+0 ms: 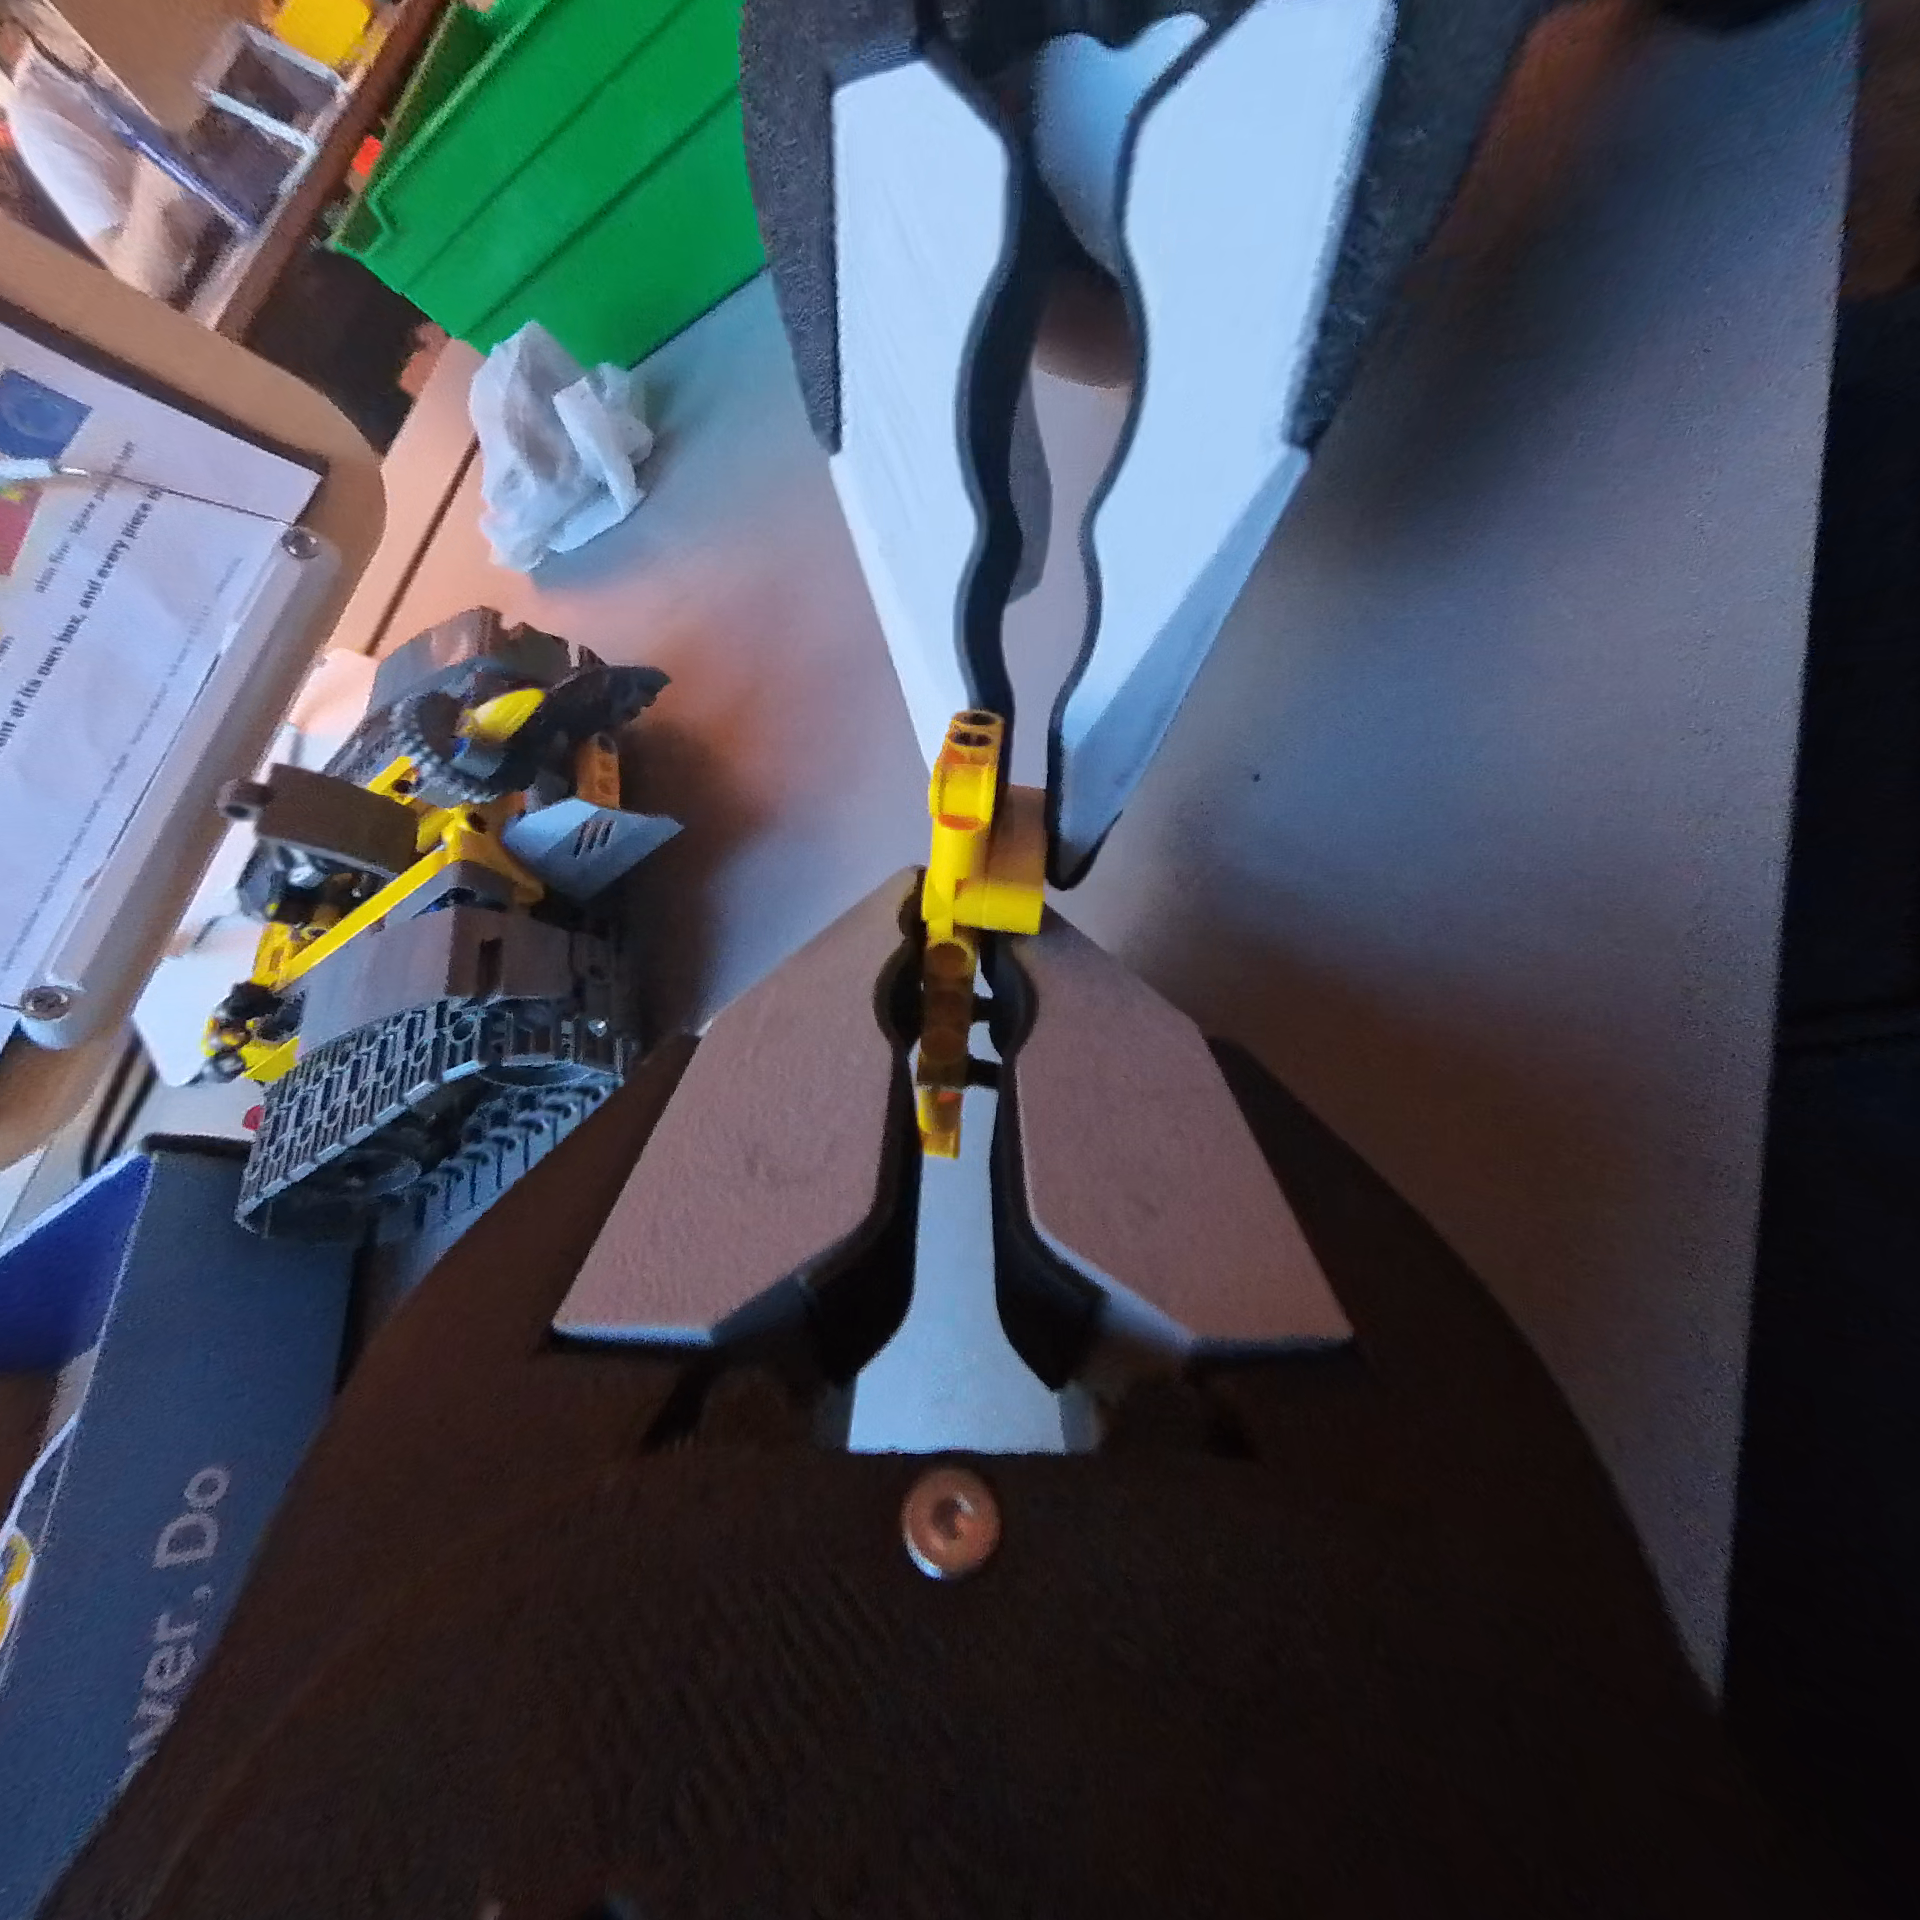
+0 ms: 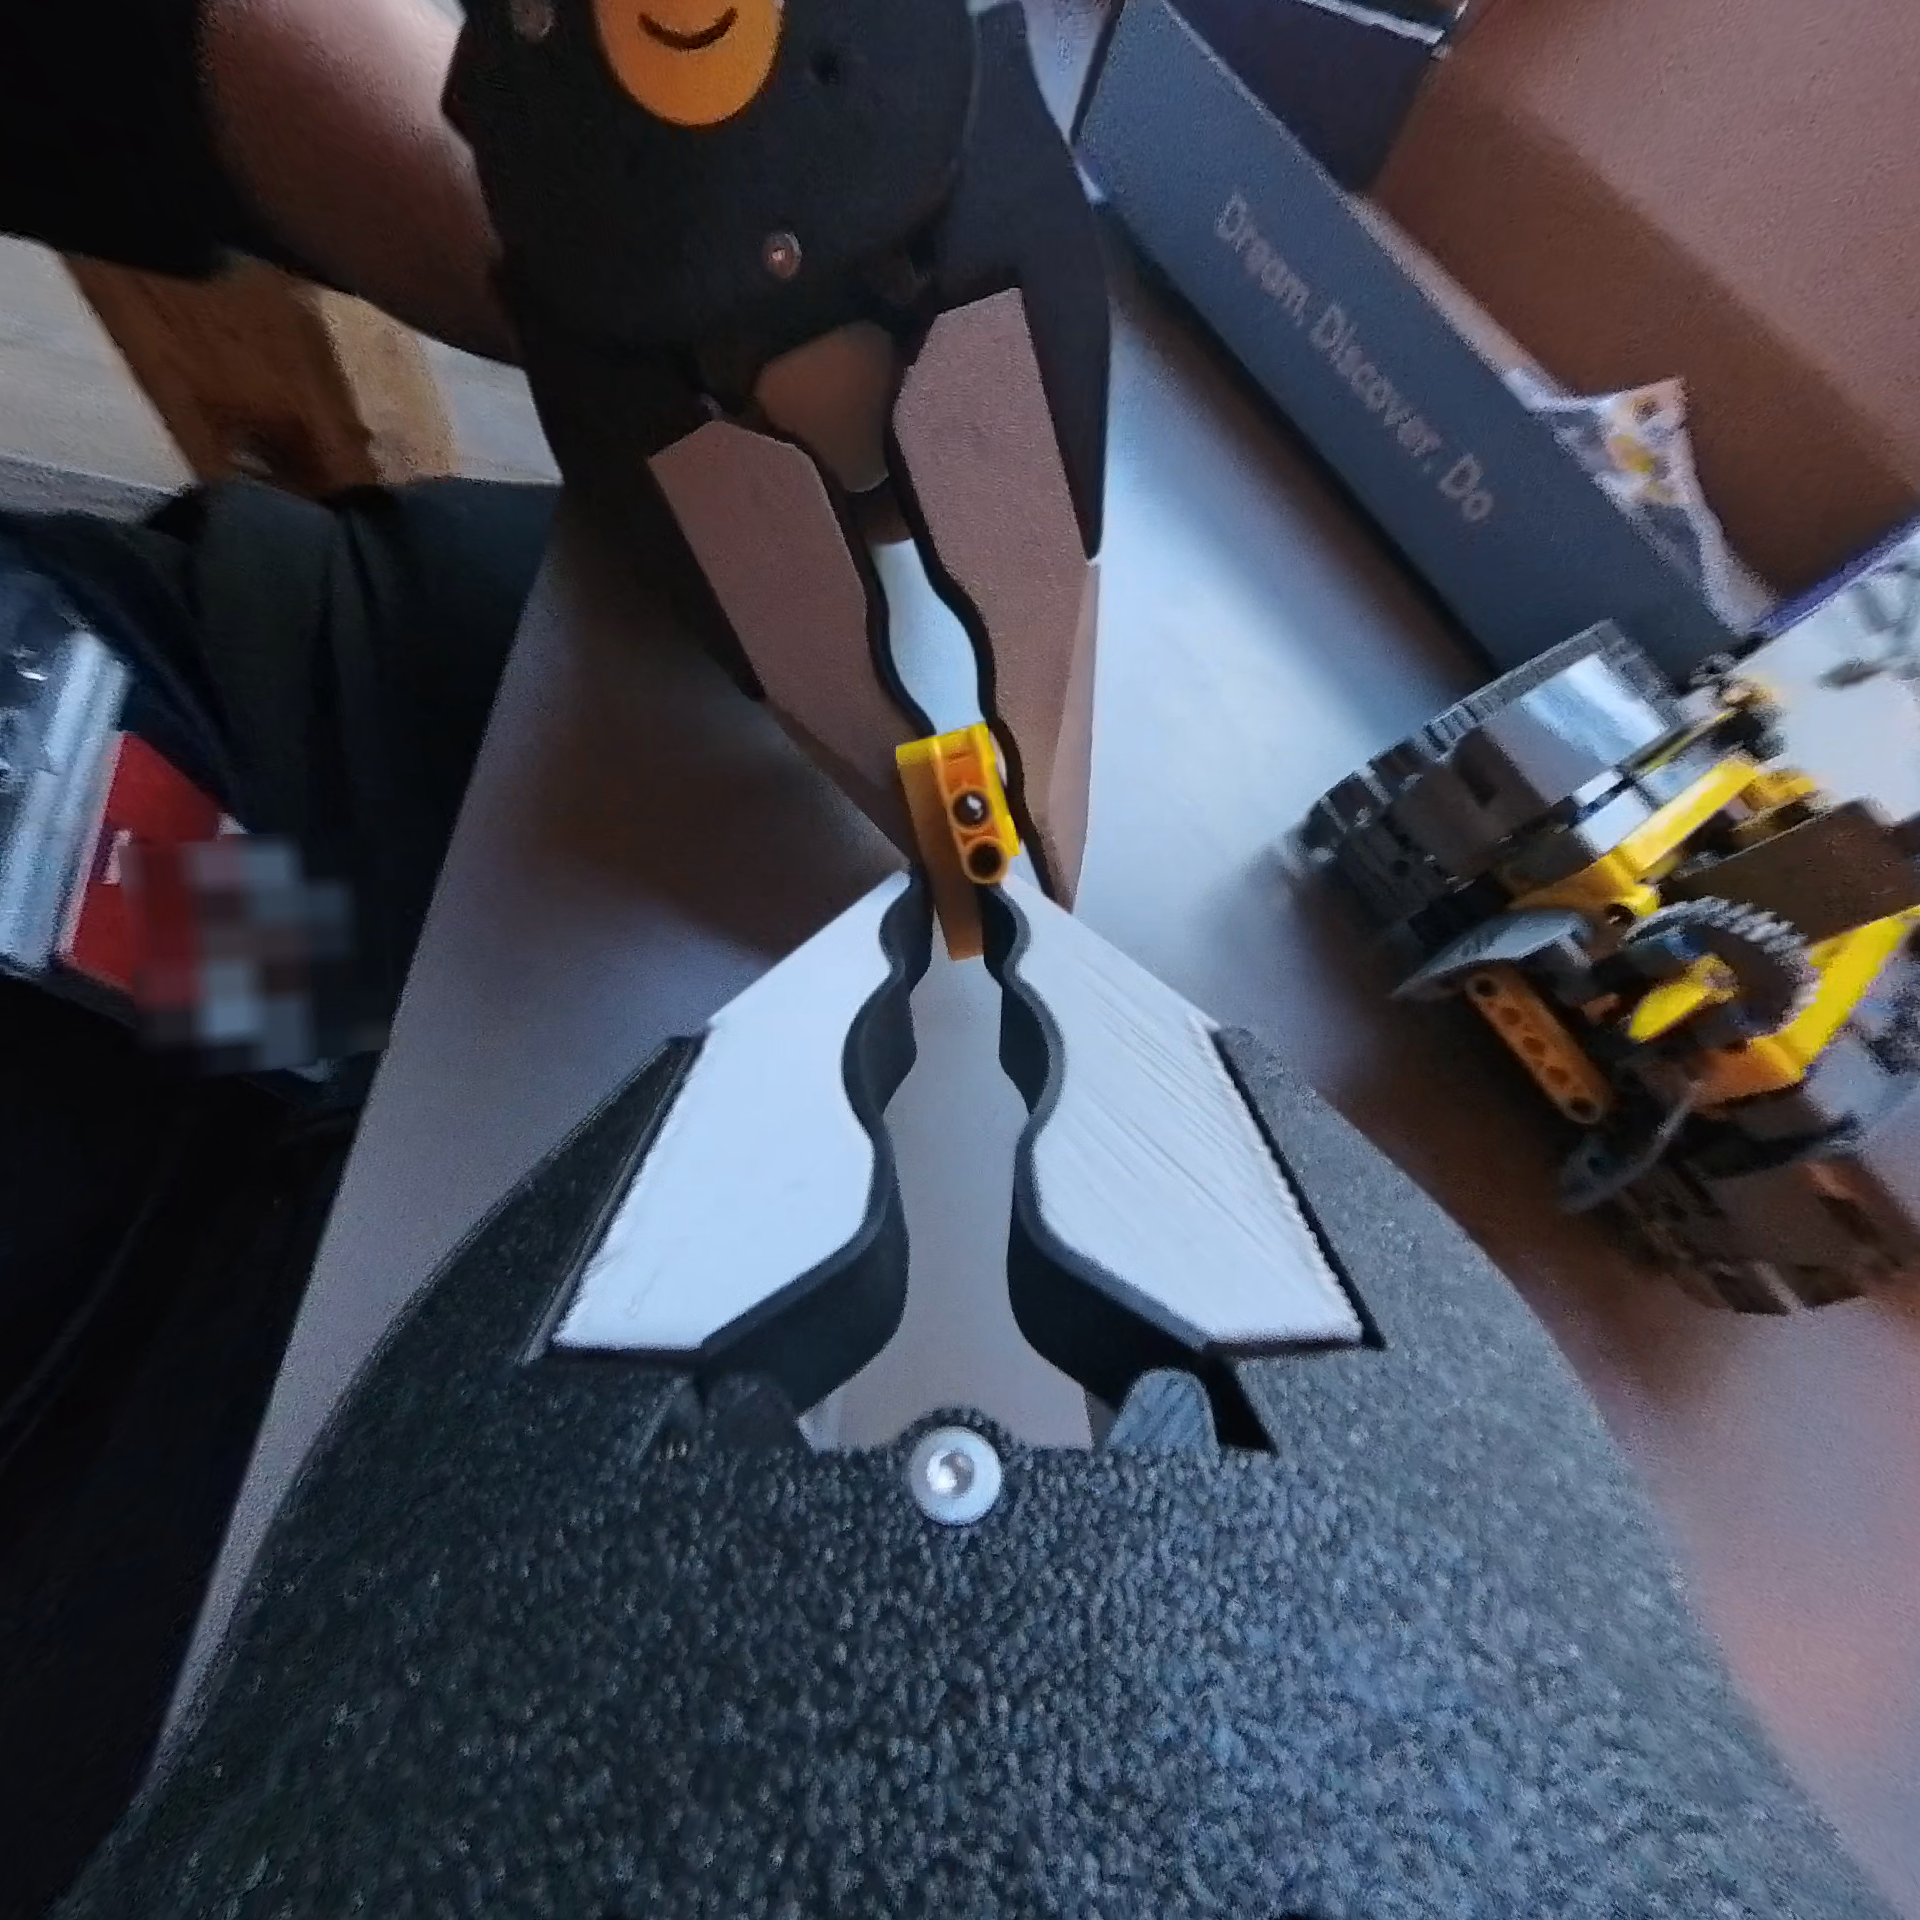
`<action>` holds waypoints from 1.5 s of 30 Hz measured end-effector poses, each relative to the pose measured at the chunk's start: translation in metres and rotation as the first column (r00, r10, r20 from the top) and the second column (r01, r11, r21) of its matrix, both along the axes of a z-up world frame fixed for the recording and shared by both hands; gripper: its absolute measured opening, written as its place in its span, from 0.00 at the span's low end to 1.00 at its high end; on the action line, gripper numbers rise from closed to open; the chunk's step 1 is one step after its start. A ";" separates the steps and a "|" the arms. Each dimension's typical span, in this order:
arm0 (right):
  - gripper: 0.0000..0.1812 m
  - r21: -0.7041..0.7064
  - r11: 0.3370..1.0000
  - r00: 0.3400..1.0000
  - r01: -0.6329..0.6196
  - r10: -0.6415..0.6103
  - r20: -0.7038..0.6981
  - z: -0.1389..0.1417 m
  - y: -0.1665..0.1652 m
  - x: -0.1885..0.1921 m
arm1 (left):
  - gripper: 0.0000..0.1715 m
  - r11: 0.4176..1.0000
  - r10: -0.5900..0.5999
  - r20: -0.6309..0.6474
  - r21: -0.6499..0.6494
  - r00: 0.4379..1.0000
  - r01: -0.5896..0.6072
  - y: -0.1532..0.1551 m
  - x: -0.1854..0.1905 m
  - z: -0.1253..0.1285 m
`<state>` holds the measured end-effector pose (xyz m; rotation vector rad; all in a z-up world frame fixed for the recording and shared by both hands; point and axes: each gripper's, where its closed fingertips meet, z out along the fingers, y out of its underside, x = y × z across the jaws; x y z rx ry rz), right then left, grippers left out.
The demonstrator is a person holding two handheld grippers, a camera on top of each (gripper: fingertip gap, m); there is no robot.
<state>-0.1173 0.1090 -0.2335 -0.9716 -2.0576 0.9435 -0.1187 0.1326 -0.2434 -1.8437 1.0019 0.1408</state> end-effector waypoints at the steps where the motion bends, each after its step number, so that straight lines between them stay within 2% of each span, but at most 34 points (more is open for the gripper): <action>1: 0.04 -0.026 1.000 1.000 -0.014 0.015 0.026 -0.003 0.000 0.002 | 0.03 1.000 -0.001 -0.010 -0.017 1.000 0.001 0.000 0.001 -0.003; 5: 0.04 -0.085 0.995 0.991 -0.055 0.065 0.116 -0.009 -0.002 0.006 | 0.03 1.000 0.014 -0.085 0.016 0.996 -0.013 0.000 0.001 -0.007; 11: 0.04 -0.217 0.976 0.981 -0.025 0.066 0.184 -0.007 0.000 0.001 | 0.03 0.996 0.081 -0.087 0.037 0.993 -0.078 0.005 -0.007 -0.004; 25: 0.04 -0.389 0.921 0.978 0.028 0.054 0.199 0.001 -0.002 0.000 | 0.03 0.989 0.120 -0.095 0.101 0.988 -0.110 0.007 -0.011 0.006; 30: 0.04 -0.400 0.915 0.981 0.042 0.038 0.190 0.003 -0.003 0.000 | 0.03 0.988 0.118 -0.084 0.109 0.989 -0.109 0.006 -0.010 0.008; 33: 0.04 -0.289 0.957 0.994 0.008 0.025 0.107 0.006 -0.005 0.001 | 0.03 0.999 0.027 0.029 0.033 0.999 -0.028 0.002 -0.001 0.007; 36: 0.08 -0.140 0.990 0.999 0.034 -0.029 0.035 0.005 -0.003 0.001 | 0.03 1.000 0.025 0.023 0.011 0.999 -0.025 0.003 -0.001 0.003; 37: 0.07 -0.092 0.994 0.998 0.058 -0.058 -0.002 0.005 -0.001 0.000 | 0.03 1.000 0.022 0.018 0.012 1.000 -0.022 0.003 0.000 0.003; 41: 0.05 0.084 0.989 0.984 0.123 -0.110 -0.141 0.009 0.003 -0.001 | 0.02 1.000 0.017 0.066 -0.004 0.998 -0.017 0.003 0.000 0.006; 45: 0.05 0.164 0.981 0.982 0.107 -0.079 -0.172 0.007 0.001 0.001 | 0.02 0.999 -0.018 0.076 -0.037 0.997 0.021 0.000 0.004 0.003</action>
